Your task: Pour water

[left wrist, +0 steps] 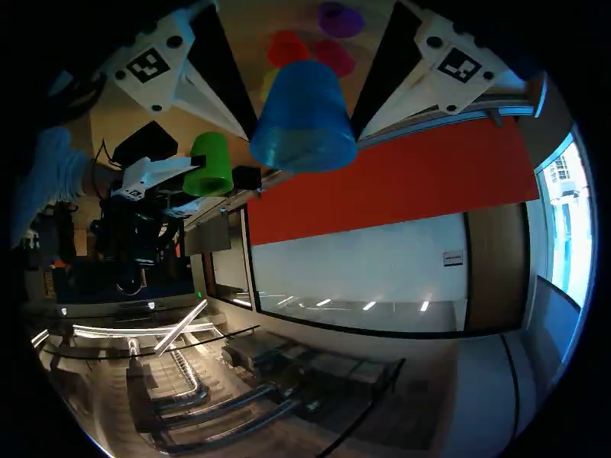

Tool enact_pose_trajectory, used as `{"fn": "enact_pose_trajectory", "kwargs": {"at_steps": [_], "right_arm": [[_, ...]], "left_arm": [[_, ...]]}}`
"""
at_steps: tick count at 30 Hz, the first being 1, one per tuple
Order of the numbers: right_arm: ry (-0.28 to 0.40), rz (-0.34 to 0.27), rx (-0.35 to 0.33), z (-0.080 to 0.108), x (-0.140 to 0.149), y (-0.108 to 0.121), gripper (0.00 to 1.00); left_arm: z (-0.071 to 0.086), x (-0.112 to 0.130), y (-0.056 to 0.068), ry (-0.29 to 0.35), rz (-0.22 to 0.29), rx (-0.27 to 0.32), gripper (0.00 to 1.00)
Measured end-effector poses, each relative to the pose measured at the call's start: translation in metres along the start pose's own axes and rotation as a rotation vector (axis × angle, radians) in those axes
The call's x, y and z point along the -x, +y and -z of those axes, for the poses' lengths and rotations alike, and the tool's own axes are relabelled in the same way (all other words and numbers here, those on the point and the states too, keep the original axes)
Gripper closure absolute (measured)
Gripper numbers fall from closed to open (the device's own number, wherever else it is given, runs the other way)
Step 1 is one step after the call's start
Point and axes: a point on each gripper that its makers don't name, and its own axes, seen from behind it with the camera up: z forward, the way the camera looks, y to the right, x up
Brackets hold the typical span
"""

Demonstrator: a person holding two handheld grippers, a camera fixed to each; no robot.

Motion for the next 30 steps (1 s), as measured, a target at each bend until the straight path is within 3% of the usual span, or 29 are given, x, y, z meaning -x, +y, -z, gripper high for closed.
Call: {"fn": "enact_pose_trajectory", "kwargs": {"at_steps": [15,30], "right_arm": [[0.003,-0.004,-0.073,-0.019,0.004,-0.026,0.09],[0.002,-0.002,-0.135,-0.036,0.009,-0.051,0.09]], "left_arm": [[0.004,-0.024,-0.013,0.025,-0.183,-0.064,0.15],[-0.002,-0.043,-0.008,0.039,-0.360,-0.083,0.15]]}}
